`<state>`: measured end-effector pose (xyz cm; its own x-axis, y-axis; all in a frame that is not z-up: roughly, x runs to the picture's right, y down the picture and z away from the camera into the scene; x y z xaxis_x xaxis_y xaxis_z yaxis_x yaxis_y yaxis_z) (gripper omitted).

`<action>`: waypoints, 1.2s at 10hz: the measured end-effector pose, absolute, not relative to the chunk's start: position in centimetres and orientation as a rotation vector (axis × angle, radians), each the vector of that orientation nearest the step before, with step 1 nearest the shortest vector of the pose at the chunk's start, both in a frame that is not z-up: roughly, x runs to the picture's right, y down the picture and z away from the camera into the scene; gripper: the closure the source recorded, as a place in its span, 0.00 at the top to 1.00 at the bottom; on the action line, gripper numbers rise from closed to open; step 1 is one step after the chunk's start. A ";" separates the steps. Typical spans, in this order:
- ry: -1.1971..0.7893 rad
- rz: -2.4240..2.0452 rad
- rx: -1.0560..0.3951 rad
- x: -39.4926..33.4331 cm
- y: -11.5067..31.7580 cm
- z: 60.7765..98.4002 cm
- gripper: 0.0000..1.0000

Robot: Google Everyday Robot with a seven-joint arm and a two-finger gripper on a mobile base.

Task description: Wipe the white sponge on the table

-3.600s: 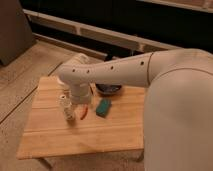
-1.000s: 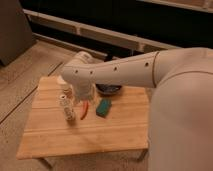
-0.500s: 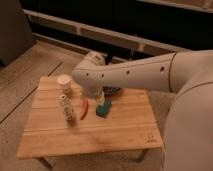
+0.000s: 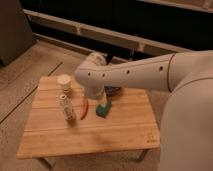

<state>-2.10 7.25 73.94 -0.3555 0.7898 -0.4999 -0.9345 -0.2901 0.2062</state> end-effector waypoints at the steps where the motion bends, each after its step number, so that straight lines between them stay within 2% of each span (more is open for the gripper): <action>1: 0.605 1.910 -0.352 0.1 7.5 74.8 0.65; 4: 0.612 1.957 -0.364 0.9 7.0 76.2 0.65; 10: 0.579 1.982 -0.445 1.6 6.2 82.3 0.65; 12: 0.591 1.940 -0.496 0.8 7.1 84.4 0.65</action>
<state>0.76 7.10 84.38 -0.4095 0.7077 -0.5758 -0.9085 -0.3742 0.1862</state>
